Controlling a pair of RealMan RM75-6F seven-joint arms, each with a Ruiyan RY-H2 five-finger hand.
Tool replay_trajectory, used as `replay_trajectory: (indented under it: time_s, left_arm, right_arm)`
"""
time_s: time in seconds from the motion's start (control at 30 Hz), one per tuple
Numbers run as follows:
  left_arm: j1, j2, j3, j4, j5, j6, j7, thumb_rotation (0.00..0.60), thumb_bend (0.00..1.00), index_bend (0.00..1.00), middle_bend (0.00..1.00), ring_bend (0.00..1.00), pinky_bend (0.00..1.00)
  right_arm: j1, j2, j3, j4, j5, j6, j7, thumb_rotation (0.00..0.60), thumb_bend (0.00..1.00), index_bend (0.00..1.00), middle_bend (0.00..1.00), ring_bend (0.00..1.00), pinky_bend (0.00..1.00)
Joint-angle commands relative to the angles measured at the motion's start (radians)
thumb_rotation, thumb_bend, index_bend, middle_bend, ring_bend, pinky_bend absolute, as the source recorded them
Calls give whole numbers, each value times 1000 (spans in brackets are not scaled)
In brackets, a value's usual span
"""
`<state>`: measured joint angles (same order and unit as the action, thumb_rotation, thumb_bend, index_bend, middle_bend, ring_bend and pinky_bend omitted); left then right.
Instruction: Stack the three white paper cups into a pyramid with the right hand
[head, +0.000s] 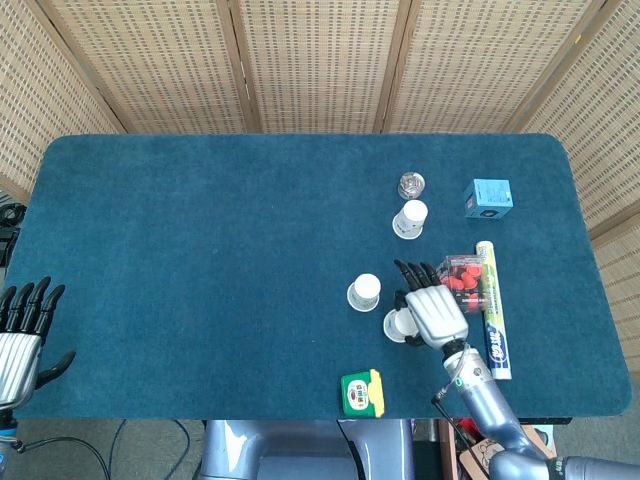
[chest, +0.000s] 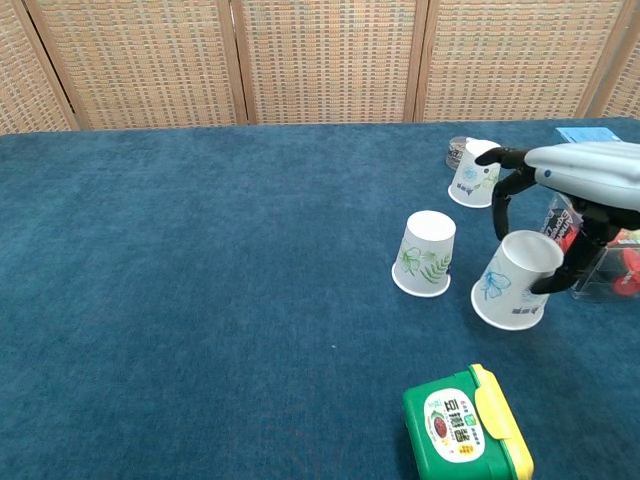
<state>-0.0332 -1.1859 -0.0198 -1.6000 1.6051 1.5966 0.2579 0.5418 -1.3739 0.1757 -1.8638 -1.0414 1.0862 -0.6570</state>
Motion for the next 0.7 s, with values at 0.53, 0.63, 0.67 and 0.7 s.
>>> replay_trajectory:
  time_s: [0.53, 0.63, 0.67, 0.7]
  left_arm:
    - [-8, -10, 1, 8, -9, -20, 10, 600, 207, 0, 0, 0, 0]
    - [-9, -11, 0, 9, -12, -22, 10, 600, 206, 0, 0, 0, 0]
    - [-9, -10, -1, 10, -12, -21, 8, 600, 206, 0, 0, 0, 0]
    - [-9, -10, -1, 10, -12, -20, 8, 600, 206, 0, 0, 0, 0]
  right_arm:
    - [97, -48, 38, 107, 128, -24, -9, 600, 131, 538, 0, 0, 0]
    - [113, -54, 44, 122, 150, -26, -5, 600, 132, 538, 0, 0, 0]
    - [117, -55, 44, 125, 155, -27, -4, 600, 131, 538, 0, 0, 0]
    - [119, -55, 44, 127, 158, -28, -4, 600, 131, 538, 0, 0, 0]
